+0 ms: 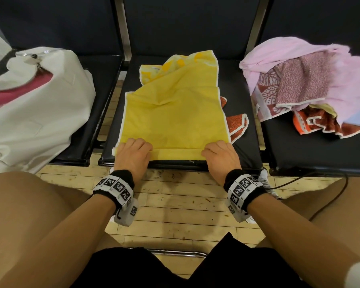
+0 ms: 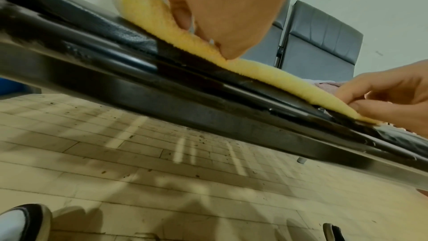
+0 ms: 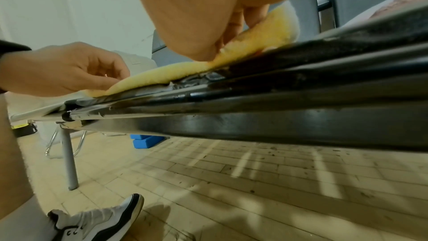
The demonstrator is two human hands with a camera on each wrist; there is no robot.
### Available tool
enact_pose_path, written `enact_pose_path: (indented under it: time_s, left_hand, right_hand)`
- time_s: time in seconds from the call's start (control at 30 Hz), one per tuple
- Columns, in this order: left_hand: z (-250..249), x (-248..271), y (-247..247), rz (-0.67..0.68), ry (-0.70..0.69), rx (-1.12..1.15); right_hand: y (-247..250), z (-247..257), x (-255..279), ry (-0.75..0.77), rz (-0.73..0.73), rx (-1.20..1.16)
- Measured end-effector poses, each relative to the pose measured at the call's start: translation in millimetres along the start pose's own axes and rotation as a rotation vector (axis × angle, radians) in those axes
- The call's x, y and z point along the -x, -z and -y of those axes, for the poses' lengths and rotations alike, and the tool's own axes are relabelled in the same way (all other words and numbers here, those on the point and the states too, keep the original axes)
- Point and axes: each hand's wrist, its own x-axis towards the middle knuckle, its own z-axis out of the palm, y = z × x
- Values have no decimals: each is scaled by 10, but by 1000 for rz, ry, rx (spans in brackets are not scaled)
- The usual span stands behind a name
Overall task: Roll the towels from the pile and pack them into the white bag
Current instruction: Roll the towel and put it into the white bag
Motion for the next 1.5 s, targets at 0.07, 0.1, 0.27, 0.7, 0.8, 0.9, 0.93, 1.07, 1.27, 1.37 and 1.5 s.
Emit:
enact_pose_path:
  time_s: [0.07,0.1,0.27,0.7,0.8,0.9,0.93,1.07,1.27,1.37,1.5]
  left_hand:
    - [-2,19,-11,28,-11,13]
    - [-5,31,-1,51,5,10]
    - [21,92,2,103,16,63]
    - [-7,28,14,180,133,13]
    - [-18,27,-5,88,140,-4]
    - [-32,2,8,-18,83,-7]
    - [-34,-6,-4,-15,56,-9]
    - [-10,-4,-37,48,34,42]
    - [-7,67,-40,86,24,49]
    - [31,43,-35,78,55,57]
    - [34,1,0,96,93,33]
  right_hand:
    - [-22,32,31,-7,18,-18]
    - [-6,48,38,-27,25,-35]
    - [49,95,40,-103,36,-46]
    - [146,75,-92,-212,241,-171]
    - [104,40,-79,-180,113,-119]
    - [43,33,-79,-41,44,-13]
    - [26,41,-82,-16,43,-8]
    - [60,78,-66,-29,108,-45]
    - [69,64,-43,-85,99,-5]
    - [73,45,-96,-111,120,-4]
    - [150,89,-141,-138,232,-69]
